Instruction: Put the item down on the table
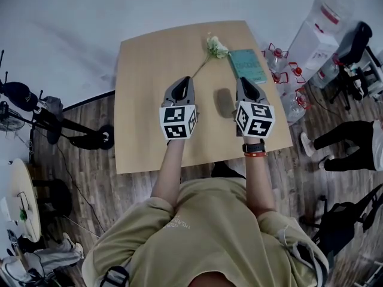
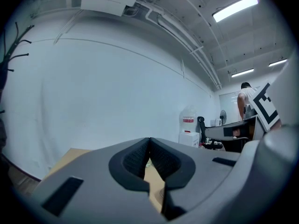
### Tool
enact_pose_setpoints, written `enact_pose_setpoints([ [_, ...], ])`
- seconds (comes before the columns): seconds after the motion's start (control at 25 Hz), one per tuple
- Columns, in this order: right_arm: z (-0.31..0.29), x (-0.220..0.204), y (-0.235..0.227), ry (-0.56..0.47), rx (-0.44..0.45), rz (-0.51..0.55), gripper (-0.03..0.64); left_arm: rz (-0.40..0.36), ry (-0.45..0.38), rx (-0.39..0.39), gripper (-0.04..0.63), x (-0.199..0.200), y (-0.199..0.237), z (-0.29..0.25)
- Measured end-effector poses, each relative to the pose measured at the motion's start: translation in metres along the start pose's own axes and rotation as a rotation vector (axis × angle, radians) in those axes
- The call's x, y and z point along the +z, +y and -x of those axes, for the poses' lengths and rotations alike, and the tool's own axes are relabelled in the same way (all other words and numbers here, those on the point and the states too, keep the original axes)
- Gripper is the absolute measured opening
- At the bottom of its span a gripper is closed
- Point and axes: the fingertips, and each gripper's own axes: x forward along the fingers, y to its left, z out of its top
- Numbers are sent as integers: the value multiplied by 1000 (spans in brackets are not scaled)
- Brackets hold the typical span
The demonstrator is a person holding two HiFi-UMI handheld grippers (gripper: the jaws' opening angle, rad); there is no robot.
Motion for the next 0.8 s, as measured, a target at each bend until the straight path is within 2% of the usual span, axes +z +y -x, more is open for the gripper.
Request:
enact_pose_setpoints([
  [0.2,2,-3,3,6,-12,-9,21,-12,-2,7,23,2,4,7],
  [0.4,2,-7,2,16,-15,-11,18,70,-23,-29,23,11,1,9],
  [0.56,1,-9,-1,22,-24,-17,17,72,-44,-43,23,24,0,6],
  [0.8,-8,-8,-10,9,-7,-91,17,85,-6,-66,23,4,-5,-11],
])
